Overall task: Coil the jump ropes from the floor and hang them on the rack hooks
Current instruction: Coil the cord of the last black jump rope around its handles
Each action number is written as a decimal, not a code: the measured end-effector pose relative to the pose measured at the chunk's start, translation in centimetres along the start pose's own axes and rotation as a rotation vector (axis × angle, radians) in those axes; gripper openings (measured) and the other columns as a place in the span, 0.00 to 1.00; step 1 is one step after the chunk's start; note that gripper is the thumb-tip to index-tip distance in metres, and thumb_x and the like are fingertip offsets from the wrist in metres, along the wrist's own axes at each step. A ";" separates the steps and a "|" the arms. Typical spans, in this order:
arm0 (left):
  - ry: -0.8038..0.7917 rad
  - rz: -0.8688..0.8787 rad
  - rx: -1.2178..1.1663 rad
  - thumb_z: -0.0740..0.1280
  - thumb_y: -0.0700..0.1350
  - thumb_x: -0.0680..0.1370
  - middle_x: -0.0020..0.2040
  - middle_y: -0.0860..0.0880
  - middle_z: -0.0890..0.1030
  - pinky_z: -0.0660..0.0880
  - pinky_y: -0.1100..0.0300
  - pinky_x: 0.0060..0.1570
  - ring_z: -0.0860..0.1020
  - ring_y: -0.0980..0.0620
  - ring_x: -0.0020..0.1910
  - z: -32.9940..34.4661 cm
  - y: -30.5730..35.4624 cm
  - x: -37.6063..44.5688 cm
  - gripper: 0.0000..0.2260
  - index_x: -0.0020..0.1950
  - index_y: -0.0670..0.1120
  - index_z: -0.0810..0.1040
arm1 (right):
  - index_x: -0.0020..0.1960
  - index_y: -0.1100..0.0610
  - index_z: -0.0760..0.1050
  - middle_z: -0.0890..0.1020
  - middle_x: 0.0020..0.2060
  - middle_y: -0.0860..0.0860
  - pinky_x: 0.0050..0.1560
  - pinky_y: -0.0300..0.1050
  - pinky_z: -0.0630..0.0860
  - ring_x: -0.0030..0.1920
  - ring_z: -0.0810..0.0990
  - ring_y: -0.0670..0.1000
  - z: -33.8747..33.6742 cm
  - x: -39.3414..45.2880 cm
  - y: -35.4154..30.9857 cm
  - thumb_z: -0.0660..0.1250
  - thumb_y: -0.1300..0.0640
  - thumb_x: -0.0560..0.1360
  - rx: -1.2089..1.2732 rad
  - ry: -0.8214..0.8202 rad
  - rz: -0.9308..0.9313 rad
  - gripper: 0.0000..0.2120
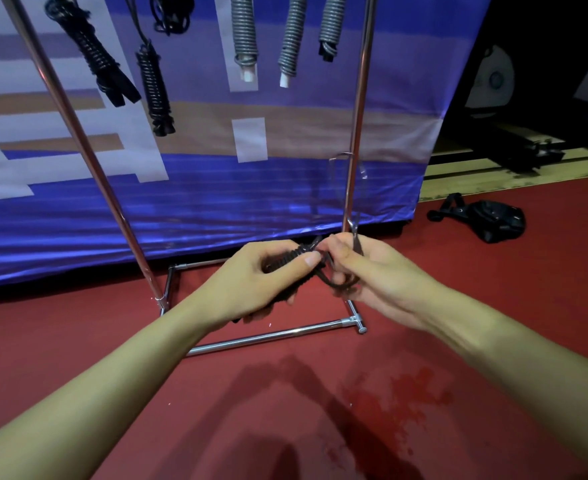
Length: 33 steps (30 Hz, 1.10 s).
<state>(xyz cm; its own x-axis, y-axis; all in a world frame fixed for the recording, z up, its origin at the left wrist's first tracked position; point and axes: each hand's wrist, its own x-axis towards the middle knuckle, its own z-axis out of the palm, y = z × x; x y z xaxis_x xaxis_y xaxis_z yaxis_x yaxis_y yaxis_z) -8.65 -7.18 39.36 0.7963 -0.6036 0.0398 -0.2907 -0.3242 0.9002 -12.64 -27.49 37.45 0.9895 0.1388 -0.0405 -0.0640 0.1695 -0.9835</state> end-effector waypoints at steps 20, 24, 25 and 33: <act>0.045 0.027 0.167 0.73 0.58 0.76 0.39 0.49 0.86 0.72 0.65 0.28 0.84 0.49 0.30 0.1 0.0 -0.7 0.17 0.49 0.45 0.77 | 0.53 0.56 0.75 0.74 0.28 0.42 0.33 0.35 0.67 0.29 0.69 0.41 0.4 0.6 1.1 0.63 0.52 0.83 -0.433 0.020 -0.325 0.08; 0.187 0.069 0.429 0.64 0.69 0.77 0.35 0.51 0.85 0.79 0.55 0.38 0.82 0.54 0.29 -0.1 -1.3 -0.6 0.21 0.45 0.51 0.78 | 0.53 0.60 0.74 0.72 0.30 0.46 0.32 0.40 0.67 0.31 0.68 0.46 0.3 0.8 1.0 0.62 0.54 0.84 -0.438 0.092 -0.313 0.09; 0.259 0.071 0.493 0.59 0.72 0.77 0.33 0.52 0.84 0.79 0.53 0.38 0.81 0.54 0.29 -0.1 -1.6 -0.5 0.24 0.43 0.52 0.77 | 0.52 0.58 0.73 0.71 0.29 0.46 0.32 0.41 0.67 0.30 0.68 0.45 0.3 0.8 1.1 0.62 0.53 0.84 -0.443 0.109 -0.310 0.08; 0.490 0.292 0.607 0.48 0.59 0.84 0.23 0.45 0.68 0.68 0.50 0.32 0.68 0.42 0.25 -0.5 -2.1 0.6 0.30 0.31 0.44 0.71 | 0.47 0.54 0.66 0.70 0.26 0.42 0.31 0.36 0.73 0.29 0.68 0.46 1.3 0.4 0.6 0.58 0.47 0.85 -0.542 0.210 -0.220 0.13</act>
<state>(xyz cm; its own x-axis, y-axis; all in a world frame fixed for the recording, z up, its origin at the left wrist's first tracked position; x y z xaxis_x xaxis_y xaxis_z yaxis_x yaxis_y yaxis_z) -7.27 -6.53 37.74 0.7443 -0.3844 0.5461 -0.6453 -0.6248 0.4396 -12.49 -26.08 37.08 0.9800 -0.0474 0.1933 0.1644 -0.3548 -0.9204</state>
